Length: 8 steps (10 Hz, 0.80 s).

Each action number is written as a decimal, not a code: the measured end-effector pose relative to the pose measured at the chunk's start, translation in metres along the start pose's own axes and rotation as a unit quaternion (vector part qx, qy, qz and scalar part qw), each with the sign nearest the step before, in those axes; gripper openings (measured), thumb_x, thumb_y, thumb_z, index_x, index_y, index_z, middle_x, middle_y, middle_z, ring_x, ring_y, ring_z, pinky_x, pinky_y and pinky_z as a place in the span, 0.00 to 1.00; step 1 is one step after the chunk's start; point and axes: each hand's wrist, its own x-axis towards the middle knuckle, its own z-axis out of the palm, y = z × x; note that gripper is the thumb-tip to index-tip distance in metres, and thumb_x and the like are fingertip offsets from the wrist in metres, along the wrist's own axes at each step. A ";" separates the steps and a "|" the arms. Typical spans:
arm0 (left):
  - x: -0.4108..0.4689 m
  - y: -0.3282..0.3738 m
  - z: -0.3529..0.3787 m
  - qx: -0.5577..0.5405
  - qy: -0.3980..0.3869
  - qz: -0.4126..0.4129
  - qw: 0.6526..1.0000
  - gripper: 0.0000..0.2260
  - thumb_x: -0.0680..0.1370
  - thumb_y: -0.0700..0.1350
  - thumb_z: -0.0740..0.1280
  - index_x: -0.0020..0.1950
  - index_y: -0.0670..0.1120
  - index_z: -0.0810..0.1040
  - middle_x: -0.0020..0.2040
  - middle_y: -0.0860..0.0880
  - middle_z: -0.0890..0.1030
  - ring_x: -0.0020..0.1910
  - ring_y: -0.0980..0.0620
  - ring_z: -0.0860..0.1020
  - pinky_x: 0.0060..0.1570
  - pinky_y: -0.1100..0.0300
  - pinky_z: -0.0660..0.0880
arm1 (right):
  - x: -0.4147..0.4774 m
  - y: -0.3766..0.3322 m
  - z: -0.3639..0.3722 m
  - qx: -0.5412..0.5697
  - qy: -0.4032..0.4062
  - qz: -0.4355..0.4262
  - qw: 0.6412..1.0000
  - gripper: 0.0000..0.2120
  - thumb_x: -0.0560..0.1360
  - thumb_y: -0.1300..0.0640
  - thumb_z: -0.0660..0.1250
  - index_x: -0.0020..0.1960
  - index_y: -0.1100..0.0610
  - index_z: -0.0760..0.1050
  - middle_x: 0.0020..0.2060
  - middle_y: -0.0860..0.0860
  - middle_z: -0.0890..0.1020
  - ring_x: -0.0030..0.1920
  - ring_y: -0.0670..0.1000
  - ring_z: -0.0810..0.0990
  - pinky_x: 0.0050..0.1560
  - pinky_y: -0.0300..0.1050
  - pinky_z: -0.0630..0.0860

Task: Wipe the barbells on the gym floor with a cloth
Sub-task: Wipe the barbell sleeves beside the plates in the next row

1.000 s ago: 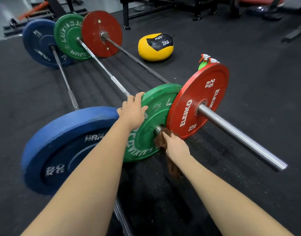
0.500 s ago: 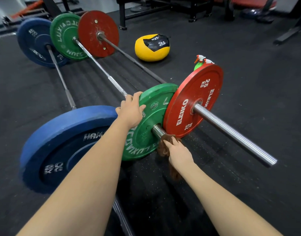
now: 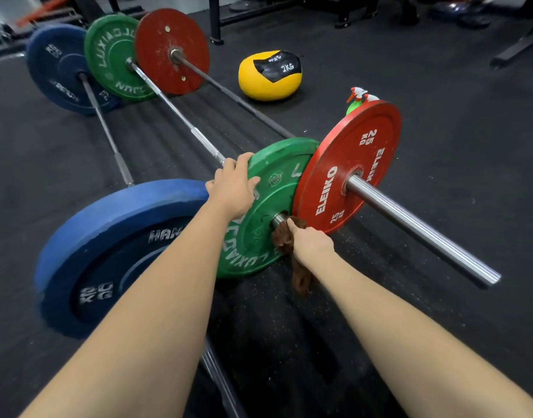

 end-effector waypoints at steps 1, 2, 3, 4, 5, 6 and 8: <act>-0.002 0.002 -0.002 -0.007 0.002 -0.001 1.000 0.23 0.87 0.51 0.57 0.81 0.54 0.56 0.72 0.43 0.66 0.66 0.39 0.69 0.66 0.38 0.66 | -0.010 0.006 0.002 0.018 -0.011 -0.007 1.000 0.36 0.81 0.65 0.53 0.82 0.40 0.48 0.65 0.58 0.76 0.62 0.61 0.77 0.57 0.55 0.76; -0.006 0.004 -0.002 -0.005 0.005 -0.006 1.000 0.23 0.87 0.51 0.56 0.81 0.54 0.56 0.72 0.43 0.66 0.66 0.39 0.69 0.65 0.38 0.65 | -0.029 0.018 0.007 0.020 -0.018 -0.012 1.000 0.35 0.82 0.65 0.55 0.82 0.40 0.49 0.64 0.58 0.75 0.61 0.62 0.78 0.57 0.55 0.77; -0.008 0.006 -0.002 -0.005 0.006 -0.011 1.000 0.22 0.87 0.52 0.56 0.81 0.54 0.56 0.72 0.42 0.66 0.66 0.39 0.69 0.64 0.39 0.65 | -0.051 0.034 0.013 0.007 -0.016 -0.013 1.000 0.35 0.82 0.64 0.56 0.82 0.41 0.49 0.68 0.58 0.74 0.62 0.62 0.78 0.59 0.55 0.78; -0.008 0.005 0.000 -0.001 0.007 -0.013 1.000 0.22 0.87 0.52 0.56 0.81 0.54 0.56 0.72 0.42 0.66 0.66 0.39 0.69 0.64 0.39 0.65 | -0.072 0.046 0.023 -0.015 -0.017 -0.017 1.000 0.35 0.82 0.64 0.56 0.83 0.42 0.48 0.76 0.59 0.66 0.67 0.62 0.75 0.62 0.55 0.77; -0.007 0.003 0.001 0.002 0.008 -0.013 1.000 0.22 0.87 0.52 0.56 0.81 0.53 0.56 0.72 0.42 0.65 0.66 0.38 0.69 0.64 0.39 0.65 | -0.079 0.044 0.030 -0.027 -0.024 -0.008 0.999 0.37 0.82 0.65 0.57 0.83 0.44 0.45 0.79 0.62 0.59 0.71 0.63 0.71 0.63 0.56 0.76; -0.007 0.003 0.001 0.003 0.010 -0.011 1.000 0.22 0.87 0.51 0.56 0.81 0.53 0.56 0.72 0.41 0.65 0.66 0.38 0.69 0.64 0.38 0.65 | -0.068 0.034 0.026 -0.032 -0.015 0.000 0.999 0.36 0.82 0.64 0.58 0.83 0.49 0.44 0.78 0.64 0.59 0.72 0.65 0.69 0.67 0.58 0.73; -0.005 0.003 0.001 0.007 0.012 -0.007 1.000 0.23 0.87 0.51 0.56 0.81 0.53 0.56 0.72 0.42 0.66 0.66 0.38 0.69 0.64 0.39 0.65 | -0.044 0.016 0.015 0.002 0.019 -0.011 1.000 0.31 0.83 0.63 0.55 0.83 0.54 0.50 0.76 0.61 0.62 0.74 0.64 0.64 0.72 0.59 0.65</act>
